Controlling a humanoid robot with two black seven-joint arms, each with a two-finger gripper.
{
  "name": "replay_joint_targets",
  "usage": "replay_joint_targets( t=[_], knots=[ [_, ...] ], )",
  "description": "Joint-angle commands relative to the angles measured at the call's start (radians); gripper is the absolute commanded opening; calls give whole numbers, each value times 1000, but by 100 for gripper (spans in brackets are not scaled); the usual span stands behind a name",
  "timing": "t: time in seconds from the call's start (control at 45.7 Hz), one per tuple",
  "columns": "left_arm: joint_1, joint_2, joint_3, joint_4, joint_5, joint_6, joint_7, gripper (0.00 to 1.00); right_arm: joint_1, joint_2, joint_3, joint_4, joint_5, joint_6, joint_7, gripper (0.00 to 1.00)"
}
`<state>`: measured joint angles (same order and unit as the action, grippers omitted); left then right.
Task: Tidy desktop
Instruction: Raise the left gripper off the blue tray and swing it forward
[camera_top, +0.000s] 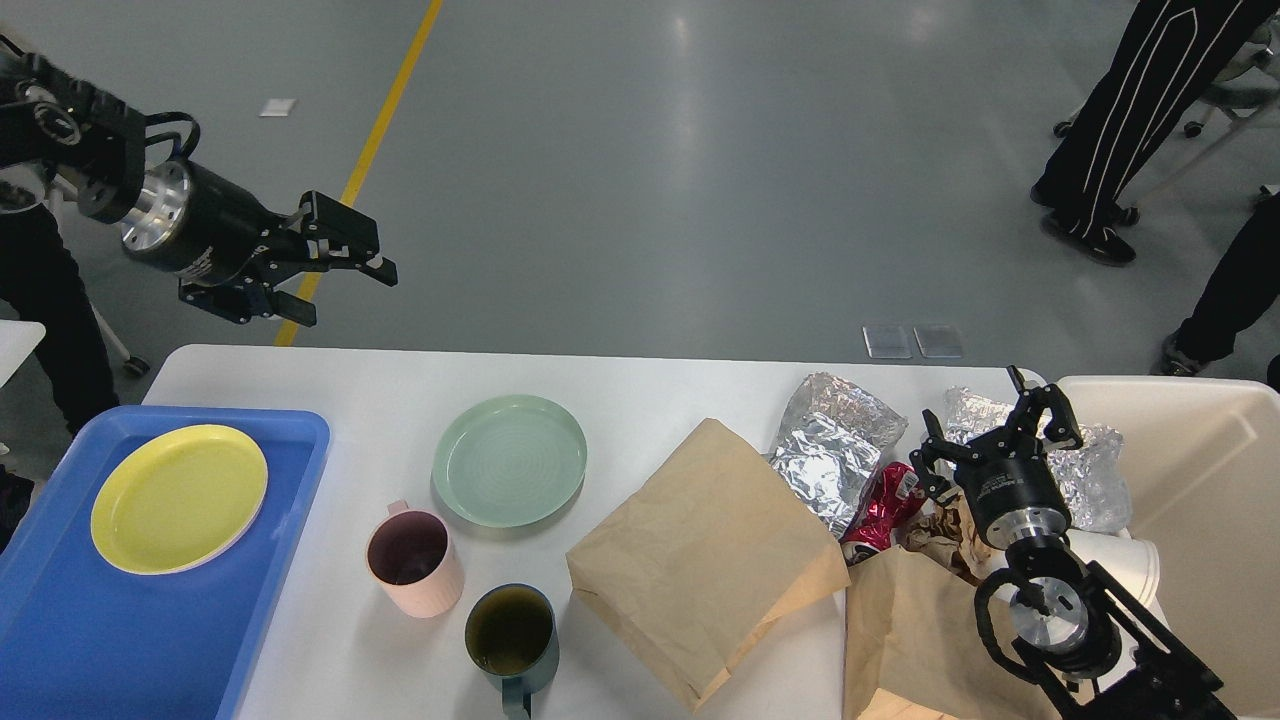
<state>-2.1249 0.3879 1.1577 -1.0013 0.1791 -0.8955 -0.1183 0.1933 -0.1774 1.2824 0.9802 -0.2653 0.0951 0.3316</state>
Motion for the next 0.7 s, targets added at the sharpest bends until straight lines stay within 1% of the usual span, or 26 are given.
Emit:
replay_joint_targets(
  t=[0.0, 0.044, 0.175, 0.285, 0.394, 0.482, 0.591, 0.679],
  knots=[
    [-135, -89, 63, -83, -1, -43, -9, 97, 0, 1, 0, 0, 0, 0, 1, 100],
    [-170, -101, 65, -120, -1, -64, -11, 97, 0, 1, 0, 0, -2, 0, 1, 100],
    [-279, -161, 51, -220, -19, -64, -11, 97, 0, 1, 0, 0, -2, 0, 0, 100],
    [-377, -227, 65, -295, -59, -64, -6, 97, 0, 1, 0, 0, 0, 0, 0, 100],
    [-536, -287, 137, -421, -168, -64, -6, 97, 0, 1, 0, 0, 0, 0, 1, 100],
    [-644, -294, 198, -502, -298, -64, -6, 97, 0, 1, 0, 0, 0, 0, 0, 100],
    [-737, -316, 238, -606, -421, -64, -4, 97, 0, 0, 0, 0, 0, 0, 0, 100],
    [-787, -322, 280, -674, -495, -64, -4, 97, 0, 1, 0, 0, 0, 0, 0, 100]
  ],
)
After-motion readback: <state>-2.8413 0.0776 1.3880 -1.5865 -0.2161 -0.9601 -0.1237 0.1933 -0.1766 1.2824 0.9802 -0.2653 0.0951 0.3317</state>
